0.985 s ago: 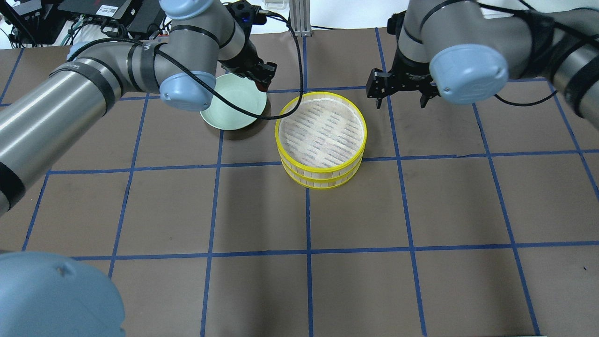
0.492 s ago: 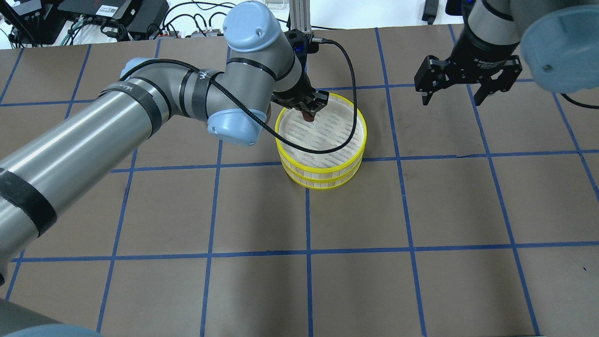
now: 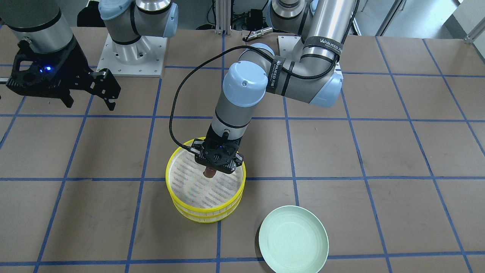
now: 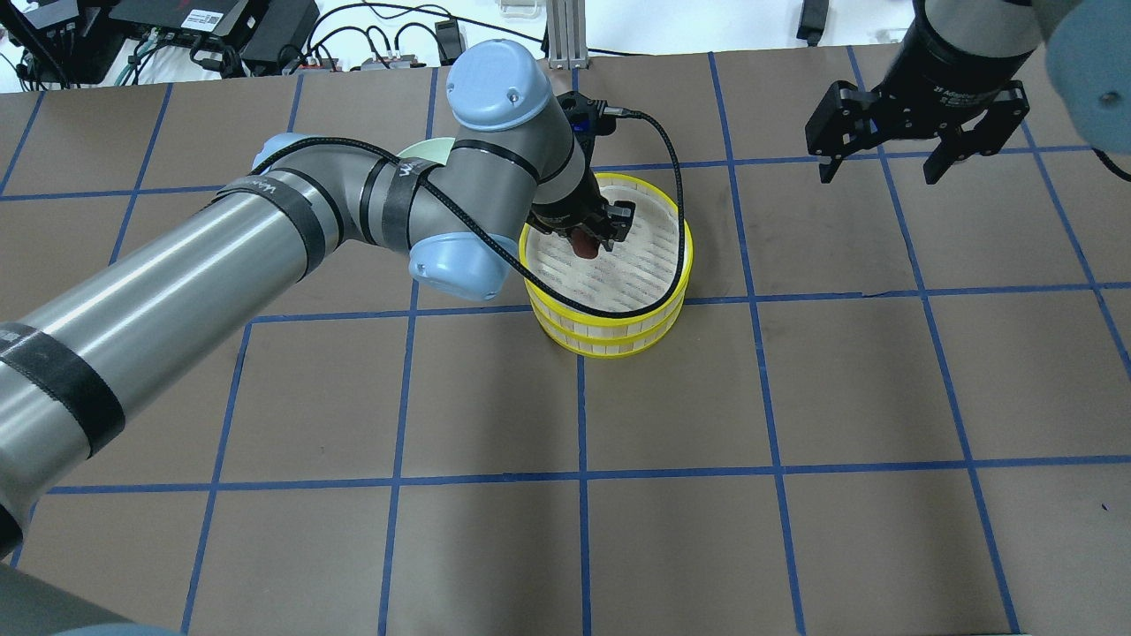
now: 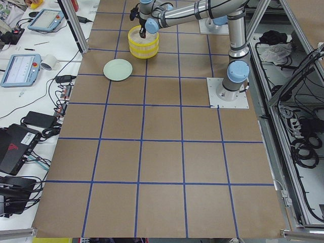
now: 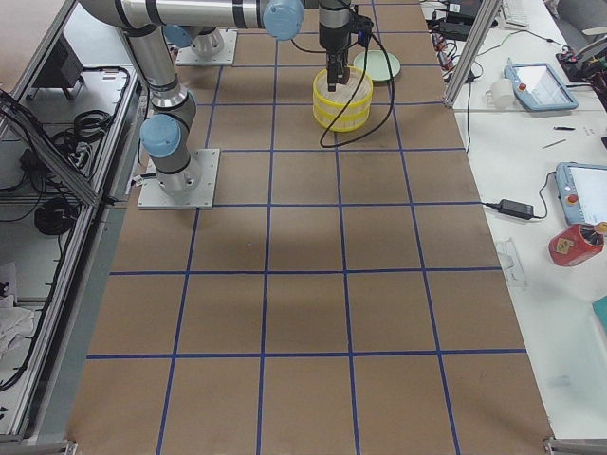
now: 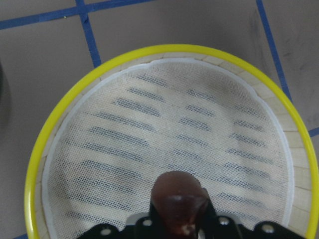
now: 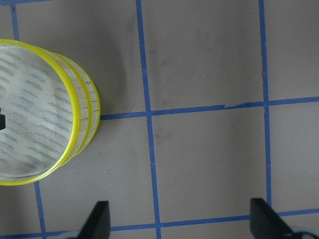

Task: Place buns in different layers of steamer
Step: 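Carry the brown bun with the left gripper into the top steamer tier and release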

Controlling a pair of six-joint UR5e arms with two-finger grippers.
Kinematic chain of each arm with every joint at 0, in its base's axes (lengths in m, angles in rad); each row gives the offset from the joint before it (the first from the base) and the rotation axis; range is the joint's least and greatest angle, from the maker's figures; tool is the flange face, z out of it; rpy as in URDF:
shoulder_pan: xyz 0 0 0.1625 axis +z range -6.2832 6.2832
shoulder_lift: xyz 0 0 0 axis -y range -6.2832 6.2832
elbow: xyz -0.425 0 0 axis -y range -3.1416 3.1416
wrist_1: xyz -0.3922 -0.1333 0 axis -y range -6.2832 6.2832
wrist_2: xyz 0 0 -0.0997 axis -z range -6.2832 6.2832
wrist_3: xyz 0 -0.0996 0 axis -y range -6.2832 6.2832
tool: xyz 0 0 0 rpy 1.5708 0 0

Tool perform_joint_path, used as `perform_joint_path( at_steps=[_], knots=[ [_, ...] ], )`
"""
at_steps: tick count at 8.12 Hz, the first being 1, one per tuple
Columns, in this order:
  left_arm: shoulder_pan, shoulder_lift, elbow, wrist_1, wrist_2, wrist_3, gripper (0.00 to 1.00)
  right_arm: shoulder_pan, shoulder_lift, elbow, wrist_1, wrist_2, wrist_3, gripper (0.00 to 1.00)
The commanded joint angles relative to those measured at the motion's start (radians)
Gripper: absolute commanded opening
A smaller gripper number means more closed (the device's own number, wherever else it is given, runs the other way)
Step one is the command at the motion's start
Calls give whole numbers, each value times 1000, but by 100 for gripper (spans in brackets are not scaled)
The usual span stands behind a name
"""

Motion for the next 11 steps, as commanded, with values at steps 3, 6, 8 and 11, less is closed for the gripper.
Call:
perform_joint_path(
  at_steps=[3, 6, 8, 11],
  knots=[
    [1, 9, 3, -15, 8, 6, 100, 4, 45, -73, 55, 34, 15, 100],
    [10, 15, 20, -40, 10, 7, 100, 4, 53, -71, 55, 34, 15, 100],
    [68, 31, 47, -86, 11, 32, 100, 4, 53, -71, 55, 34, 15, 100],
    [181, 83, 110, -259, 13, 161, 100, 5, 53, -71, 56, 34, 15, 100]
  ],
)
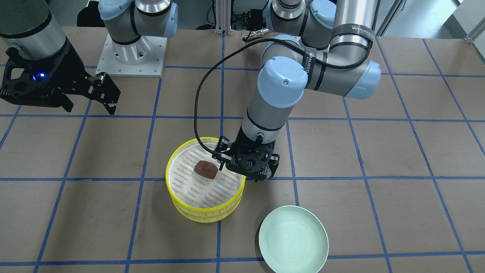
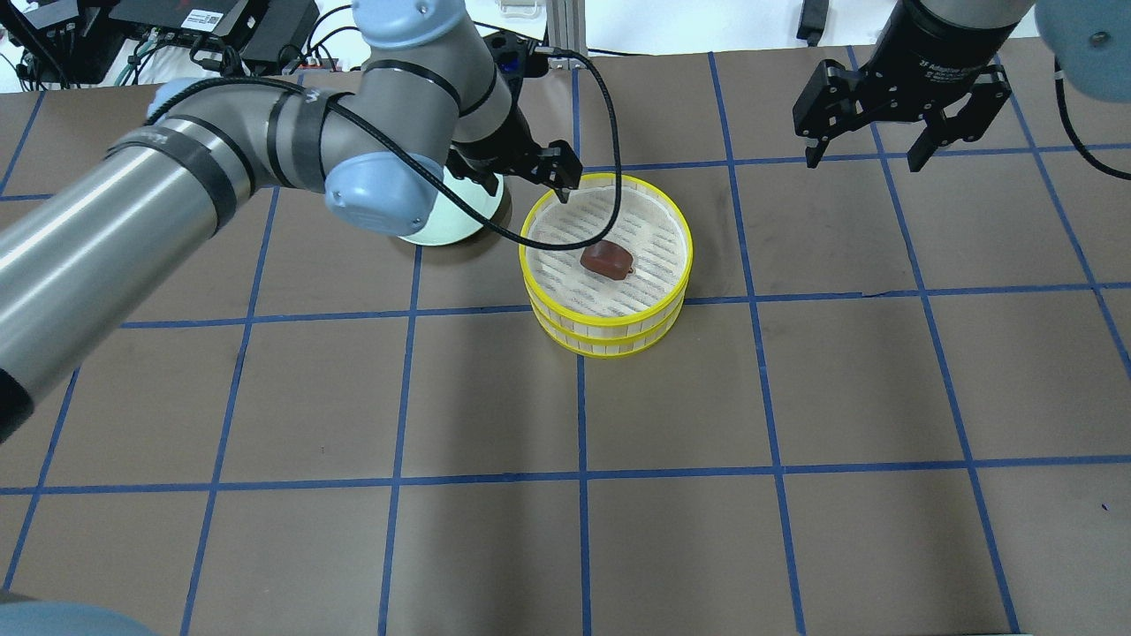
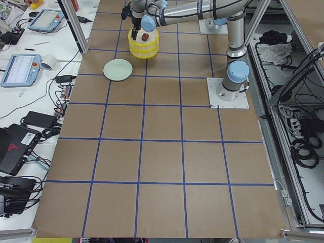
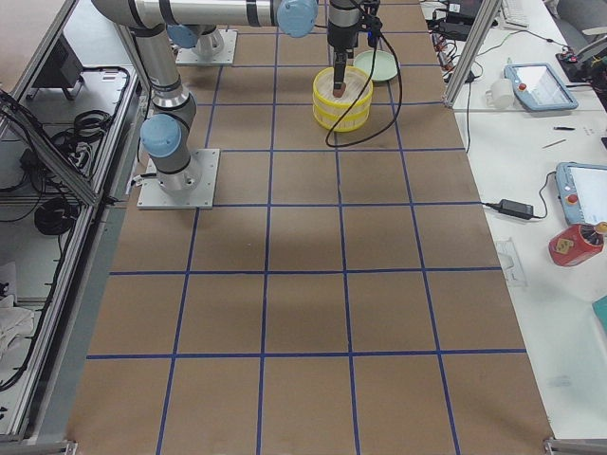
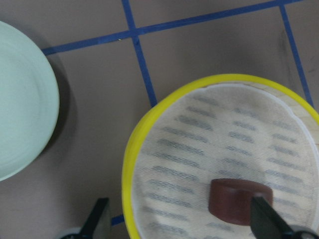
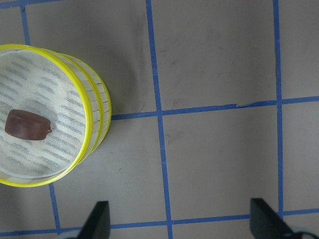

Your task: Place buns in different layers of steamer

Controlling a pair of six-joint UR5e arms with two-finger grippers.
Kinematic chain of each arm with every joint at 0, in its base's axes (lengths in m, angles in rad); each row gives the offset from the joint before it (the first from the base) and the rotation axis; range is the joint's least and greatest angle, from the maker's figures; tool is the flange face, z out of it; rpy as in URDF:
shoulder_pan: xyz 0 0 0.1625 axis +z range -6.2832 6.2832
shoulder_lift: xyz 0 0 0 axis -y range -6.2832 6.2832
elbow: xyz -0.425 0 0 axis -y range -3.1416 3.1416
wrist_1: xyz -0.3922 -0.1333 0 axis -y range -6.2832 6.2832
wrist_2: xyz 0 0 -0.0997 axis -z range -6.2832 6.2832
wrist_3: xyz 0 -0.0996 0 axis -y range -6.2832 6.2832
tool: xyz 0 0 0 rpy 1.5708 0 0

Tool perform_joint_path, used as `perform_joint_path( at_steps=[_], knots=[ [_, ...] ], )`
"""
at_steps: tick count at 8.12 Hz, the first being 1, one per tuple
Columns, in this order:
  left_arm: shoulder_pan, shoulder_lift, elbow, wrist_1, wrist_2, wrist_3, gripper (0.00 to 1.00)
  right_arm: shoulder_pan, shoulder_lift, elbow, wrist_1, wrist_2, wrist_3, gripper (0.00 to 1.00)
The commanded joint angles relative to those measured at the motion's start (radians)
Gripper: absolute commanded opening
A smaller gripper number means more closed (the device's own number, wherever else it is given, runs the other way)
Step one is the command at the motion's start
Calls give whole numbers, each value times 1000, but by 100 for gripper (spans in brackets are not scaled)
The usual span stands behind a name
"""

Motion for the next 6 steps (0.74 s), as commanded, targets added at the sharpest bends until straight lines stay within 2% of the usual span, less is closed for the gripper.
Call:
perform_joint_path(
  at_steps=[1, 3, 4, 6],
  knots=[
    [103, 74, 31, -189, 2, 134, 100, 20, -2, 0, 1, 0, 2, 100],
    [170, 201, 28, -351, 14, 156, 100, 60, -3, -5, 1, 5, 2, 100],
    [172, 256, 16, -382, 73, 157, 100, 70, -2, -5, -2, 3, 2, 100],
    [183, 325, 11, -493, 122, 157, 100, 72, 0, -5, -3, 2, 2, 100]
  ],
)
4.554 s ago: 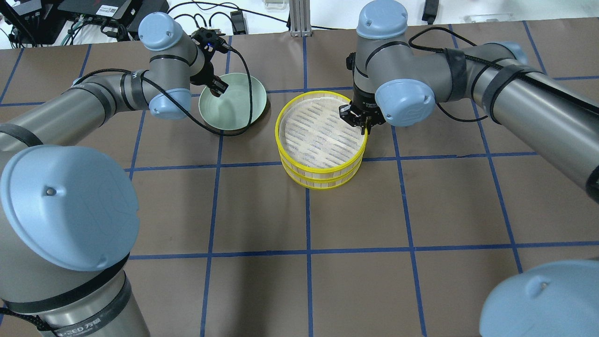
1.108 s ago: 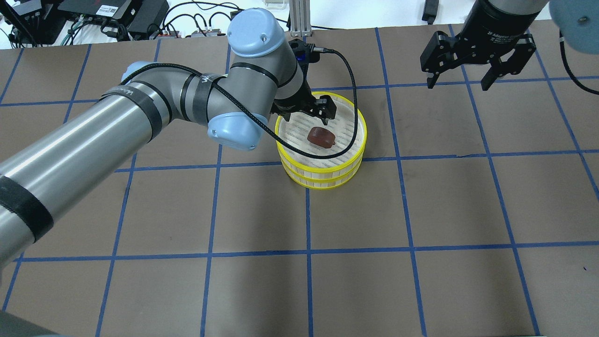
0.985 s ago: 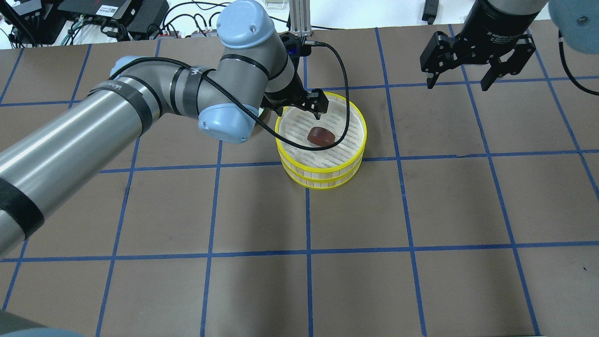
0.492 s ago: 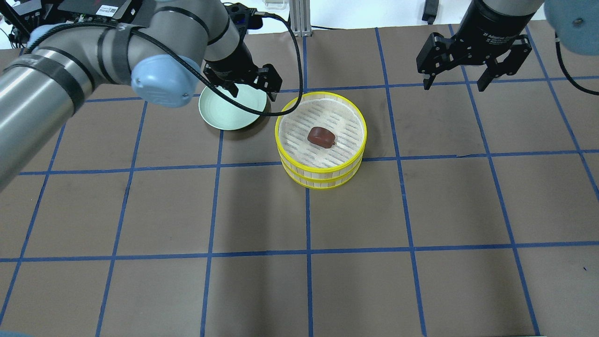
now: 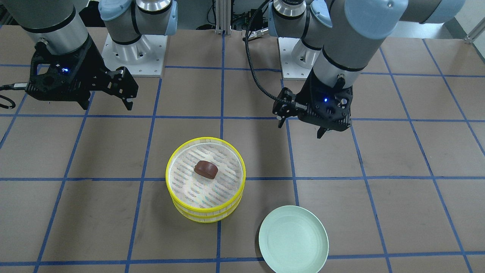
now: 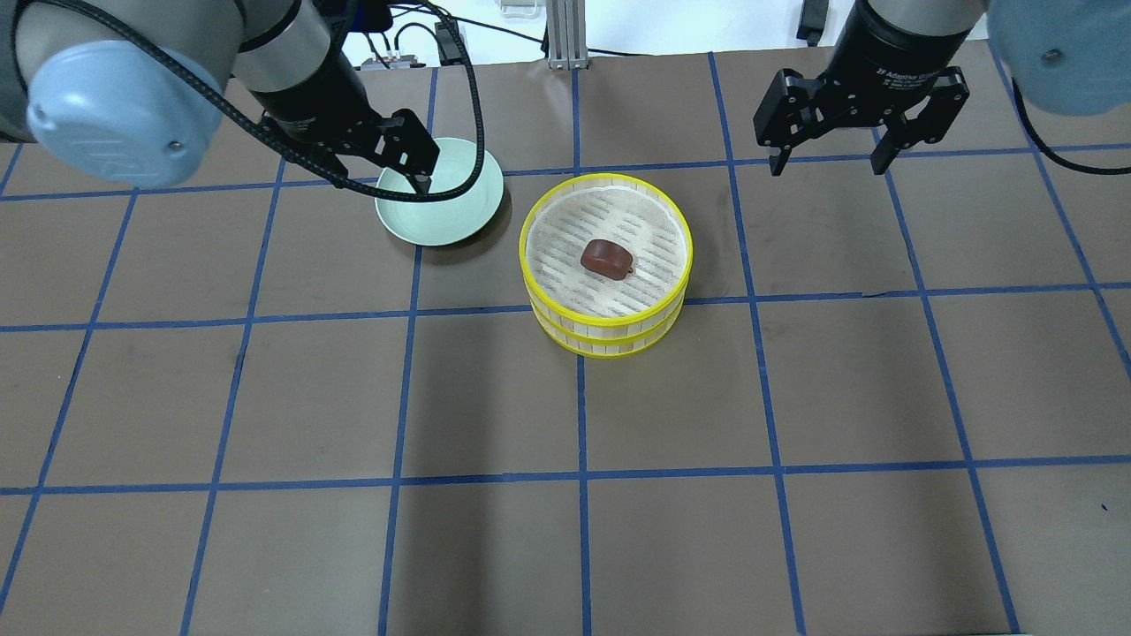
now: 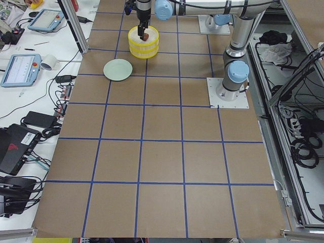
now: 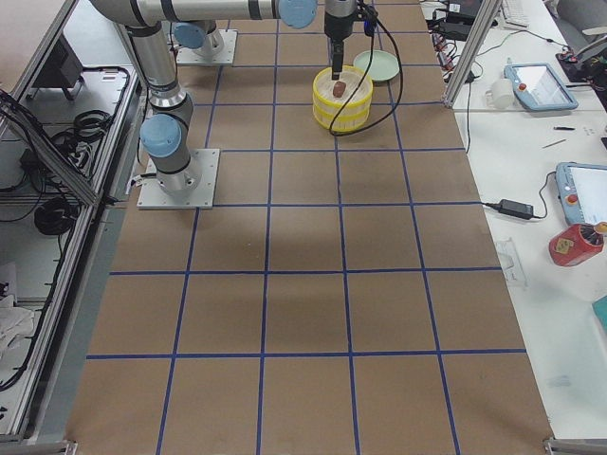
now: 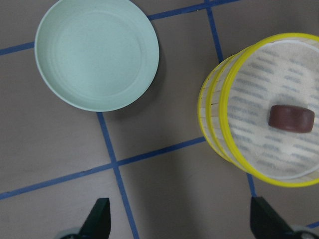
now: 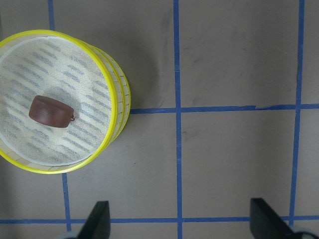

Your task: Place buns in different layers of steamer

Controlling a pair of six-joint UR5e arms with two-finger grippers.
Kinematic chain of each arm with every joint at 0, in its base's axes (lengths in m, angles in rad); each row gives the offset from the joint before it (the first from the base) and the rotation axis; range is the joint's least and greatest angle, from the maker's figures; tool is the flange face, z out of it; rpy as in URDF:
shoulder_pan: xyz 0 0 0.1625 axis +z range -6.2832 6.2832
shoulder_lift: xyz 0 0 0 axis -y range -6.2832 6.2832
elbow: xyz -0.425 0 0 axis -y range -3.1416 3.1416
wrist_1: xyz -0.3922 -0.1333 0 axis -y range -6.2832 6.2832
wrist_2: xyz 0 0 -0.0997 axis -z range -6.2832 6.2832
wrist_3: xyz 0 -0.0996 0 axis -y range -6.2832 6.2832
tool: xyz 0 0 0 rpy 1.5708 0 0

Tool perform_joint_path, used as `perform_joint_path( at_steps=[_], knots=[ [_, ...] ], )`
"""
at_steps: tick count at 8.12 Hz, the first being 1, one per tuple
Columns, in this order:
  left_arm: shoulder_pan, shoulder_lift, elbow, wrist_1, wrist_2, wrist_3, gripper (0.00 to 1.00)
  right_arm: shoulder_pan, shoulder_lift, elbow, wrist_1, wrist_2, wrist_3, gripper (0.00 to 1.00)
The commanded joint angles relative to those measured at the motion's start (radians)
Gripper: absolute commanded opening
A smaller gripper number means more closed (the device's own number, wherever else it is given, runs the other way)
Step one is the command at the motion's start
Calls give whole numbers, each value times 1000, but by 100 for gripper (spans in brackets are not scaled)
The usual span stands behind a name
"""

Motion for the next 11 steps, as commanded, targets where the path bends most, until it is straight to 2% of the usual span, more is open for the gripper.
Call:
perform_joint_path(
  at_steps=[1, 2, 11],
  knots=[
    [11, 107, -8, -117, 78, 1, 100, 6, 1, 0, -1, -1, 0, 100],
    [17, 128, -12, -161, 80, 1, 100, 6, 1, 0, -1, -1, 0, 100],
    [47, 138, -24, -200, 82, 2, 100, 6, 1, 0, -2, -1, 0, 100]
  ],
)
